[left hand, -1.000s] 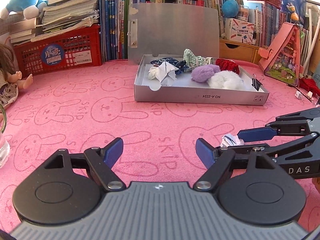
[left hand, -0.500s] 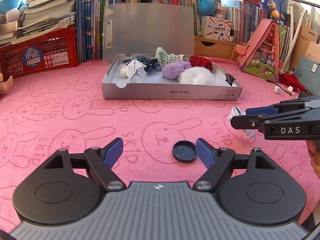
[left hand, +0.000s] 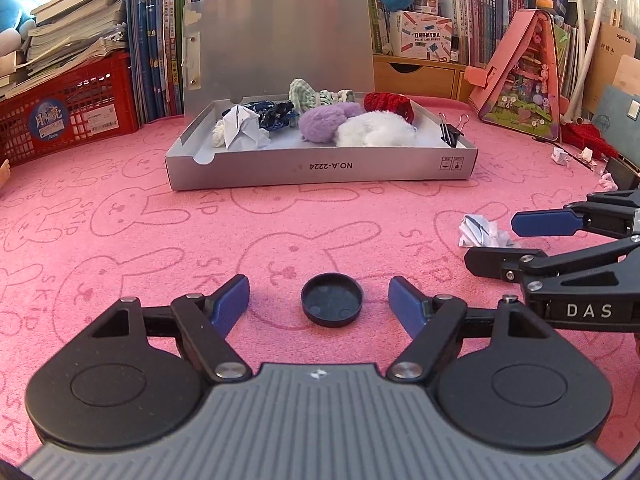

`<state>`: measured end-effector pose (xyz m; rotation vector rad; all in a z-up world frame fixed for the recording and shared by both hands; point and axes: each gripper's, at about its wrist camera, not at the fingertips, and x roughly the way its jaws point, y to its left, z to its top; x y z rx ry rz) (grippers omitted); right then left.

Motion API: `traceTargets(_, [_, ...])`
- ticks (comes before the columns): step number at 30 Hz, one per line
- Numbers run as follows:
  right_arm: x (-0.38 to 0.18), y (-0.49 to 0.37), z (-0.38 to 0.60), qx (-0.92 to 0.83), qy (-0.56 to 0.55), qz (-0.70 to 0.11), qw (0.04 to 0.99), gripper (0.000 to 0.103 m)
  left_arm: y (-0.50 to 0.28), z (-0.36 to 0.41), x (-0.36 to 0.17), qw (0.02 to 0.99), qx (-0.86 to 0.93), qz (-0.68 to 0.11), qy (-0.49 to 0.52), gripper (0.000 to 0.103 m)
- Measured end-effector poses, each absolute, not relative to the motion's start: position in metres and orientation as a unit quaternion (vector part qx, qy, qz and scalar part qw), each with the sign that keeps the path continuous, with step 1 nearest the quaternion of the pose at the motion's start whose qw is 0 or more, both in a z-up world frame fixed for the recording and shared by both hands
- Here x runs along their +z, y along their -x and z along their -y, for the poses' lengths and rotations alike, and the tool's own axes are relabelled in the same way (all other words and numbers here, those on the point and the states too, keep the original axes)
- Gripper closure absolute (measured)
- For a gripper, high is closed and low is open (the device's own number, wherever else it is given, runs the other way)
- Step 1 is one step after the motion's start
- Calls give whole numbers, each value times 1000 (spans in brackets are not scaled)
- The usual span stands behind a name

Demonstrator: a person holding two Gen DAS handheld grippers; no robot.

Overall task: Organize objects
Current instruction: 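Close the left tool on the black lid while the right tool grasps the pink-trimmed paper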

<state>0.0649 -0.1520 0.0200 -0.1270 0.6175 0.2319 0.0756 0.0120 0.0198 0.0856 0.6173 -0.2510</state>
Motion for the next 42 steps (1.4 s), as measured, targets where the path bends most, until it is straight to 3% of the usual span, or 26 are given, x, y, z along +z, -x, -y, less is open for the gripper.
traceTargets(19, [15,-65,150,113,26,-301,946,36,-76,-13,19,945,-126,-301,-41,24])
traceTargets(27, [15,-65,139,91,36,-306,947,50,-76,-13,19,945,-127,-300,-39,24])
traceTargets(38, [17,-57,134,80,77,-299,948,45,-76,-14,19,945,-127,-300,-39,24])
traceTargets(39, [17,-56,131,81,81,-298,948,53,-76,-14,19,945,-126,-300,-38,24])
traceTargets(42, [18,-55,125,74,92,-294,949,57,-76,-15,19,945,-128,-300,-30,24])
